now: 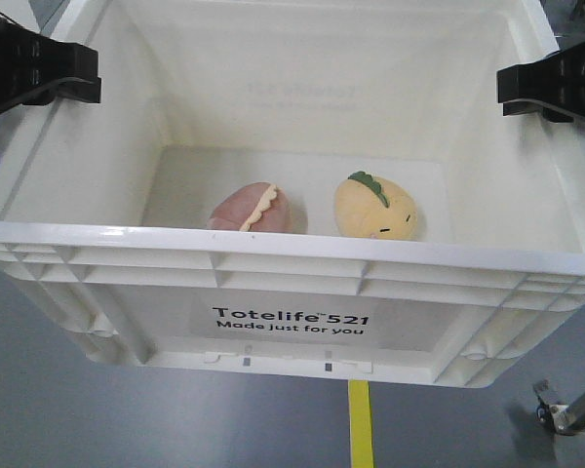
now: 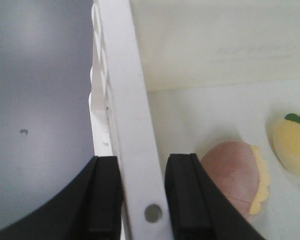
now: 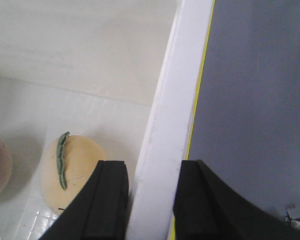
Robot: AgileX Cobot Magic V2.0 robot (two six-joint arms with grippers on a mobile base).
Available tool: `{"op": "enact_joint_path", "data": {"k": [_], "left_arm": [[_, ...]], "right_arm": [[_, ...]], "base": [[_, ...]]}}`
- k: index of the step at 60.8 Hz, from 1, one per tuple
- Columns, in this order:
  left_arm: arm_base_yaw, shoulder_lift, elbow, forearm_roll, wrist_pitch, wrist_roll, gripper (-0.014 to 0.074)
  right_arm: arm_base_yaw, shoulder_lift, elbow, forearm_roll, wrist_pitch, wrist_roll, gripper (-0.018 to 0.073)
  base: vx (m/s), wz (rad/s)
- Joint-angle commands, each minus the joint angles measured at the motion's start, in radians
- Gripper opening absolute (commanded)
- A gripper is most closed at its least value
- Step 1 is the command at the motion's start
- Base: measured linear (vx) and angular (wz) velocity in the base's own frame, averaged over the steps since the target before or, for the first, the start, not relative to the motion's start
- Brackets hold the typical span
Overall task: Place moving items into box and shelve
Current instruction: 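Keep carrying the crate with both grippers as the base turns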
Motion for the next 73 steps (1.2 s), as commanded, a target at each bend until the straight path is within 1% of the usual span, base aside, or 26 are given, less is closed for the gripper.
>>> {"op": "enact_joint_path", "data": {"k": [1, 39, 73], "left_arm": [[-0.004, -0.047, -0.047, -0.025, -0.13, 0.013, -0.0006], [-0.004, -0.047, -0.047, -0.025, -0.13, 0.013, -0.0006], [-0.004, -0.047, -0.047, -0.025, -0.13, 0.013, -0.0006]], "right_arm": [[-0.006, -0.029, -0.044, -0.03, -0.127, -0.02, -0.0005], [-0.006, -0.029, -0.044, -0.03, -0.127, -0.02, -0.0005], [-0.006, -0.029, -0.044, -0.03, -0.127, -0.02, -0.0005]], "base": [[0.45, -0.04], [0.45, -0.06], [0.41, -0.13]]}}
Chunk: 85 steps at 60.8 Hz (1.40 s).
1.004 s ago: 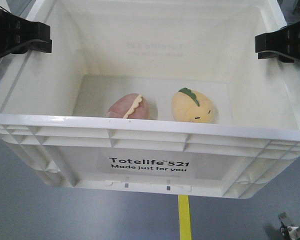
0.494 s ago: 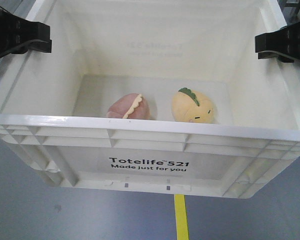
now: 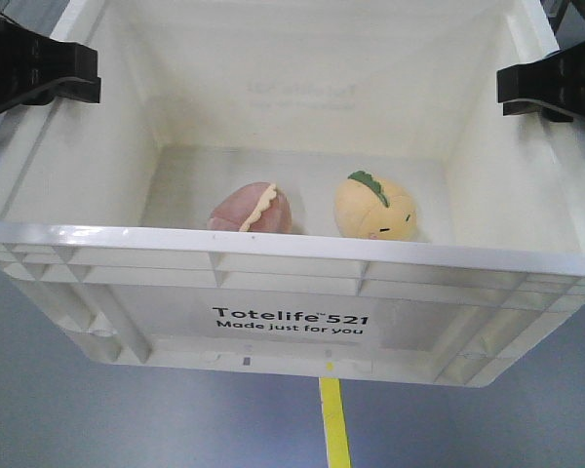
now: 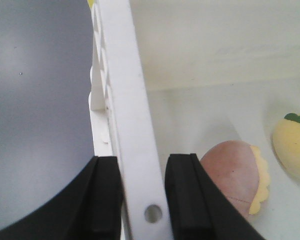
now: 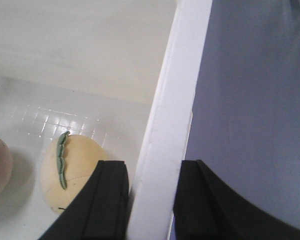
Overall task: Place moving items into box and shelve
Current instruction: 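Keep carrying the crate with both grippers as the base turns, then carry the crate with both grippers toward the blue-bin shelving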
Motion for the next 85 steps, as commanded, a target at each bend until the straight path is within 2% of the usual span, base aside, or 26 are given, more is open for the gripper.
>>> {"op": "enact_joint_path", "data": {"k": [1, 35, 85], "left_arm": [[-0.004, -0.047, -0.047, -0.025, -0.13, 0.013, -0.0006], [-0.004, -0.047, -0.047, -0.025, -0.13, 0.013, -0.0006], [-0.004, -0.047, -0.047, -0.024, -0.13, 0.013, -0.0006]], "right_arm": [[-0.006, -0.029, -0.044, -0.03, -0.127, -0.02, -0.0005], [-0.006, -0.029, -0.044, -0.03, -0.127, -0.02, -0.0005], [-0.006, -0.029, -0.044, -0.03, -0.126, -0.02, -0.0005]], "base": [[0.39, -0.18], [0.37, -0.3], [0.34, -0.44]]}}
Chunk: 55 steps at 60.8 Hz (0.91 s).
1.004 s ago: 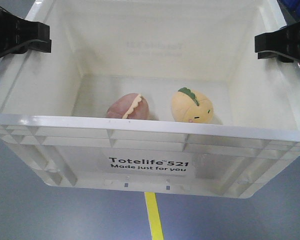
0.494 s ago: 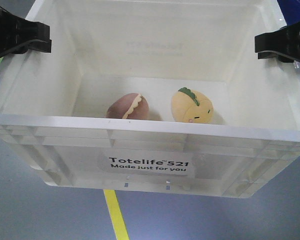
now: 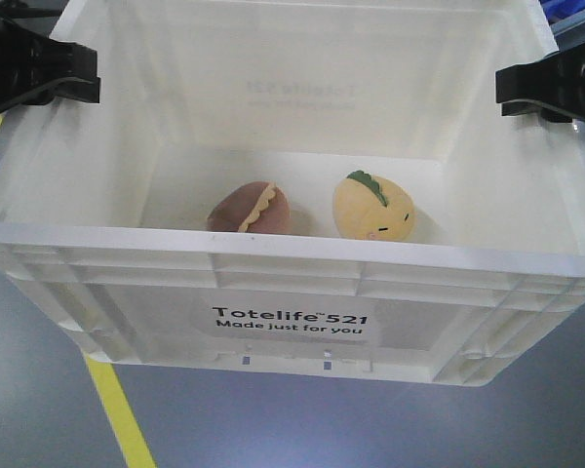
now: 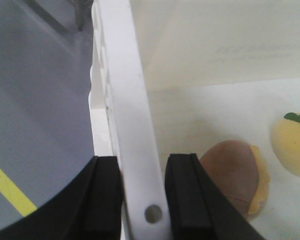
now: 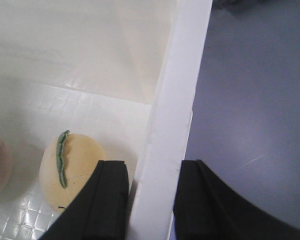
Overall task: Place moving items into box and shelve
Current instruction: 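Carry the crate with both grippers toward the blue-bin shelving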
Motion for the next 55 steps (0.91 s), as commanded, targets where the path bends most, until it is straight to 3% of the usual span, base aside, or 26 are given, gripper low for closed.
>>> {"op": "enact_joint_path", "data": {"k": [1, 55], "left_arm": [[-0.004, -0.047, -0.047, -0.026, -0.131, 0.013, -0.0006], [-0.004, -0.047, -0.047, -0.025, -0.131, 0.013, -0.0006]], "right_arm": [[-0.006, -0.03, -0.044, -0.03, -0.126, -0.02, -0.0005], [-0.006, -0.03, -0.044, -0.03, -0.126, -0.02, -0.0005]], "base": [[0.31, -0.49], [0.3, -0.47]]}}
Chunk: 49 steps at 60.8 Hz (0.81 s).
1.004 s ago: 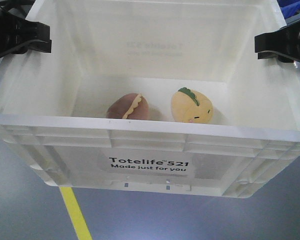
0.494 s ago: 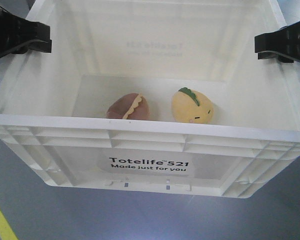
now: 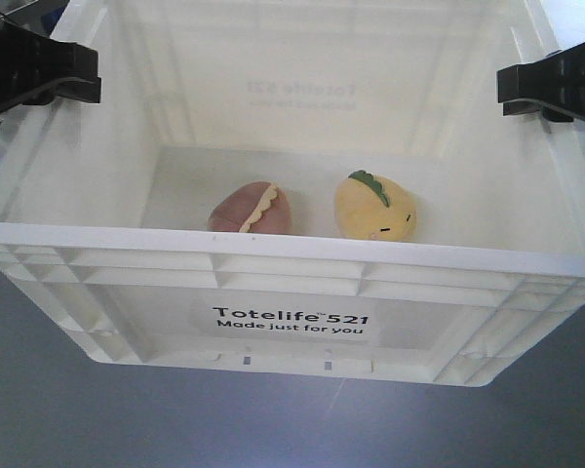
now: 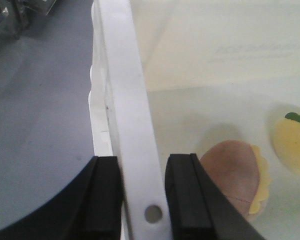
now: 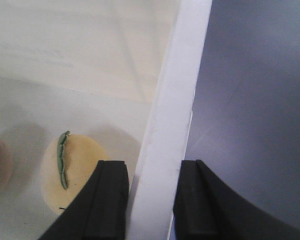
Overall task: Place moving items into box and shelve
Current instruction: 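Carry the crate with both grippers toward the blue-bin shelving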
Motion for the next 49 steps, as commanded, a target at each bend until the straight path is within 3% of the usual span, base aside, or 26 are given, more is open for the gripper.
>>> {"op": "enact_joint_path", "data": {"k": [1, 49], "left_arm": [[-0.004, -0.047, -0.047, -0.025, -0.13, 0.013, -0.0006], [-0.004, -0.047, -0.047, -0.026, -0.13, 0.013, -0.0006]], "right_arm": [[-0.006, -0.03, -0.044, -0.03, -0.126, -0.02, -0.0005], [-0.006, -0.03, -0.044, -0.03, -0.126, -0.02, -0.0005]], "base": [[0.31, -0.37], [0.32, -0.33]]}}
